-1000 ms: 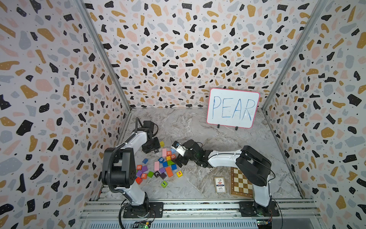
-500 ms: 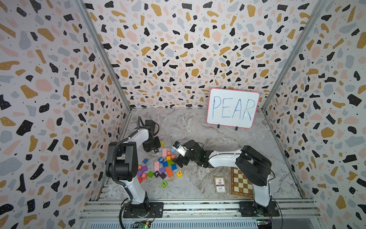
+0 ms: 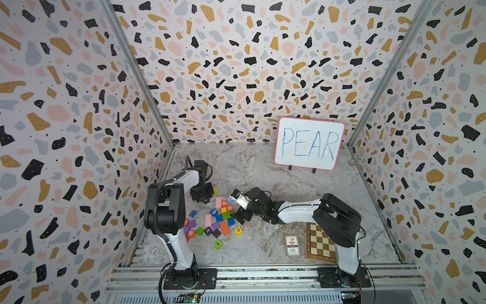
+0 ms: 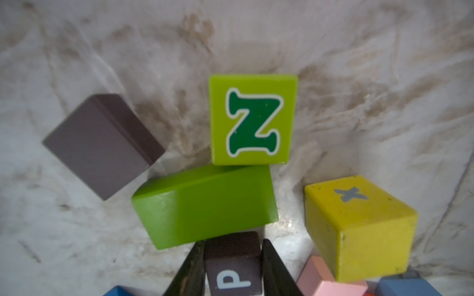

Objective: Spell the uppercase word “pear” with letter blocks
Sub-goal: Pick up the letter block from the center of the board.

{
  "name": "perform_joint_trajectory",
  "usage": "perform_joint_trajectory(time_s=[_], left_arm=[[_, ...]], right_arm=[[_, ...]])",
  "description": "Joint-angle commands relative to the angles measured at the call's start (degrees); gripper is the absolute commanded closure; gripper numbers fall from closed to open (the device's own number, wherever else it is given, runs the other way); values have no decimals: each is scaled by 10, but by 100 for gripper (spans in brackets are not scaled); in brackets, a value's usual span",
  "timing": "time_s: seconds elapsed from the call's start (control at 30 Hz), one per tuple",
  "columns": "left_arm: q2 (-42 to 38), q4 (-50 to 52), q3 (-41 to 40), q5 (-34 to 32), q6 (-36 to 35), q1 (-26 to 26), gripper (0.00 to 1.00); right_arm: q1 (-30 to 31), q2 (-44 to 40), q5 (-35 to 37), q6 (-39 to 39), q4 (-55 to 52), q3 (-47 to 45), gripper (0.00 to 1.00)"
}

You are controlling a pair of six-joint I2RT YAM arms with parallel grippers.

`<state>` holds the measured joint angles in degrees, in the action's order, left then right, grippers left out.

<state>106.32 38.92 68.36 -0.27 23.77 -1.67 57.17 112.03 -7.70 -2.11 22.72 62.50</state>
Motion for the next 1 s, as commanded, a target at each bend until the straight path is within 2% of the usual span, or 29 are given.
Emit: perform_joint_trajectory(time_s=[0.0, 0.3, 0.57, 0.77, 0.97], left_arm=[[3, 10, 13, -1, -8, 1, 67], [-16, 16, 7, 1, -10, 1, 72], [-89, 36, -1, -17, -7, -20, 77], [-158, 60, -8, -35, 0, -74, 77], [-182, 60, -17, -49, 30, -171, 78]], right_arm=[[1, -34, 2, 7, 6, -5, 1], [2, -46, 8, 9, -4, -9, 1], [3, -86, 19, 19, -30, -15, 1], [-1, -149, 46, 30, -42, -64, 1], [-31, -214, 71, 60, -32, -163, 0]])
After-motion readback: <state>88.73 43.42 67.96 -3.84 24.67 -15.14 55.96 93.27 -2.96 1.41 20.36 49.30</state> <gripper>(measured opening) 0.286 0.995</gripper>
